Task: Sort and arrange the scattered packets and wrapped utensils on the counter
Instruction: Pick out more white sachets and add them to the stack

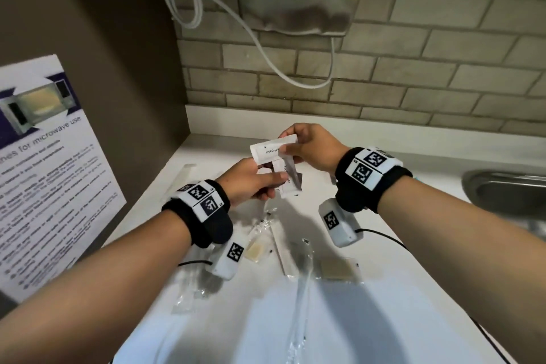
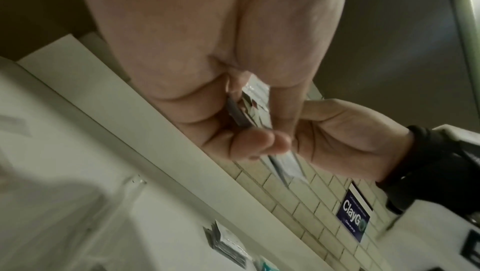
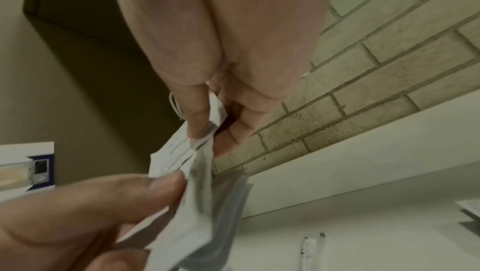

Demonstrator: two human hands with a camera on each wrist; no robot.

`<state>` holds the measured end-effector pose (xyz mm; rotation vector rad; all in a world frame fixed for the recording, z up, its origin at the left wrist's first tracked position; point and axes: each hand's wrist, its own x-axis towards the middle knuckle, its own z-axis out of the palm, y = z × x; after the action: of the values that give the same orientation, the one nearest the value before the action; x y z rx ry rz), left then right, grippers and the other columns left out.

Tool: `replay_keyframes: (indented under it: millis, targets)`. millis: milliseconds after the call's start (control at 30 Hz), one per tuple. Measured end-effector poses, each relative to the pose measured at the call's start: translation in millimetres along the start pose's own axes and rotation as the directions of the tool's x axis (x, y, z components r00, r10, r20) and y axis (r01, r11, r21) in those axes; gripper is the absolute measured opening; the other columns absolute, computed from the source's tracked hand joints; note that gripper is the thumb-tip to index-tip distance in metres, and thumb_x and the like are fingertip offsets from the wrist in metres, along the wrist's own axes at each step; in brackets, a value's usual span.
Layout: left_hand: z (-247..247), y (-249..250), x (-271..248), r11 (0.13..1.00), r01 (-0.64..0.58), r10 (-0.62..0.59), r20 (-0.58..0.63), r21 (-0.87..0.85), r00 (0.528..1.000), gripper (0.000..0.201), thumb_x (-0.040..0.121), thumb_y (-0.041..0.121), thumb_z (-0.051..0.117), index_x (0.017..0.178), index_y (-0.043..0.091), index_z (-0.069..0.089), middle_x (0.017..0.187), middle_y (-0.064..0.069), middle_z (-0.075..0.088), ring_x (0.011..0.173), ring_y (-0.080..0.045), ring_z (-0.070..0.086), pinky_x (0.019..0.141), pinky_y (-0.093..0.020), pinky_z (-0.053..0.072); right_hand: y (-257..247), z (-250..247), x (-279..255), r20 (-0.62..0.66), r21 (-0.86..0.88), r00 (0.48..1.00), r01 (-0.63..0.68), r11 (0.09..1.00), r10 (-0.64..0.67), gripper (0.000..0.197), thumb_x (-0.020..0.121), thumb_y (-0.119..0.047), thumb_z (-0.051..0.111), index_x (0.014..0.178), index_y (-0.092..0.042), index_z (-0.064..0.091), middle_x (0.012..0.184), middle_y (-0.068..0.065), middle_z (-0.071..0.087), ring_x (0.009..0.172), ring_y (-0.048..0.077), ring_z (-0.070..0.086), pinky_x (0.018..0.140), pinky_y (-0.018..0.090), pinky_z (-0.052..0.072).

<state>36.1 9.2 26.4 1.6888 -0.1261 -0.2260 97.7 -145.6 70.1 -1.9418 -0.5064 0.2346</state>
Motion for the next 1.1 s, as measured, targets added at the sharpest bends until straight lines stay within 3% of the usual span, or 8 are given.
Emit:
replay_keyframes:
  millis: [167, 267, 433, 633, 767, 900, 1000, 1100]
  targets:
    - [30, -2, 14, 0.999, -0.001, -0.003, -0.079, -0.050, 0.997, 0.011, 0.091, 0.008, 0.063, 0.100, 0.014, 0.063, 0.066, 0.002, 0.061, 0.049, -0.010, 0.054, 0.047, -0.019, 0.044, 14, -26, -10, -0.052, 0.000, 0.998, -0.031, 1.000, 0.031, 0.017, 0.088, -0.003, 0.065, 0.078, -0.017, 0.061, 0.077, 0.009, 0.064, 0.068, 0.020, 0.058, 0.073, 0.034, 0.052]
    - [43, 0, 27, 0.997, 0.005, -0.018, -0.172, -0.072, 0.985, 0.016, 0.091, 0.011, 0.063, 0.107, 0.010, 0.062, 0.076, -0.003, 0.064, 0.050, -0.009, 0.057, 0.047, -0.018, 0.046, 25, -46, -16, -0.197, -0.129, 0.980, -0.038, 0.991, 0.012, 0.016, 0.087, -0.019, 0.068, 0.073, -0.025, 0.064, 0.072, 0.008, 0.054, 0.065, 0.018, 0.046, 0.065, 0.030, 0.040]
    - [61, 5, 43, 0.988, -0.038, -0.006, -0.286, -0.149, 0.958, 0.031, 0.093, 0.007, 0.059, 0.123, 0.007, 0.052, 0.095, -0.006, 0.063, 0.050, -0.010, 0.060, 0.047, -0.019, 0.050, 40, -71, -26, -0.199, 0.050, 0.977, -0.065, 0.997, 0.074, 0.013, 0.087, -0.006, 0.067, 0.080, -0.015, 0.059, 0.073, 0.007, 0.060, 0.060, 0.016, 0.056, 0.054, 0.023, 0.054]
    - [83, 12, 52, 0.985, -0.040, -0.008, -0.270, -0.171, 0.963, 0.053, 0.093, 0.000, 0.054, 0.132, 0.032, 0.036, 0.084, -0.009, 0.061, 0.054, -0.014, 0.063, 0.055, -0.024, 0.056, 54, -92, -34, -0.216, 0.198, 0.970, -0.072, 0.977, 0.116, 0.018, 0.088, 0.005, 0.062, 0.089, -0.011, 0.053, 0.072, 0.006, 0.049, 0.062, 0.018, 0.057, 0.061, 0.031, 0.056]
    - [97, 11, 57, 0.989, -0.014, -0.021, -0.229, -0.151, 0.973, 0.043, 0.092, -0.003, 0.052, 0.125, 0.023, 0.044, 0.079, -0.012, 0.060, 0.054, -0.018, 0.063, 0.058, -0.027, 0.057, 58, -109, -37, -0.320, 0.157, 0.942, -0.054, 0.986, 0.103, 0.017, 0.089, 0.003, 0.054, 0.090, -0.014, 0.051, 0.073, 0.001, 0.044, 0.063, 0.016, 0.055, 0.068, 0.038, 0.055]
    - [112, 12, 61, 0.990, 0.029, -0.051, -0.159, -0.136, 0.986, 0.035, 0.091, -0.005, 0.049, 0.117, 0.017, 0.042, 0.079, -0.015, 0.059, 0.053, -0.020, 0.063, 0.056, -0.027, 0.058, 57, -123, -34, -0.420, 0.063, 0.908, 0.015, 0.998, 0.013, 0.028, 0.084, -0.001, 0.060, 0.083, -0.026, 0.047, 0.079, -0.001, 0.048, 0.077, 0.024, 0.055, 0.072, 0.046, 0.052]
    - [119, 14, 65, 0.987, 0.059, -0.079, -0.135, -0.149, 0.988, 0.034, 0.089, -0.009, 0.042, 0.110, 0.017, 0.044, 0.081, -0.018, 0.061, 0.056, -0.023, 0.065, 0.058, -0.029, 0.059, 53, -131, -35, -0.348, 0.010, 0.936, 0.063, 0.998, -0.055, 0.030, 0.083, 0.002, 0.064, 0.097, -0.020, 0.048, 0.075, -0.002, 0.048, 0.069, 0.019, 0.053, 0.062, 0.033, 0.047]
    - [125, 18, 69, 0.979, 0.066, -0.089, -0.112, -0.191, 0.990, 0.032, 0.090, -0.009, 0.035, 0.109, 0.013, 0.046, 0.071, -0.013, 0.056, 0.060, -0.025, 0.067, 0.059, -0.028, 0.060, 50, -132, -40, -0.087, -0.116, 0.993, 0.068, 0.991, -0.078, 0.033, 0.082, 0.002, 0.069, 0.104, -0.014, 0.050, 0.068, -0.004, 0.050, 0.051, 0.005, 0.052, 0.052, 0.019, 0.044]
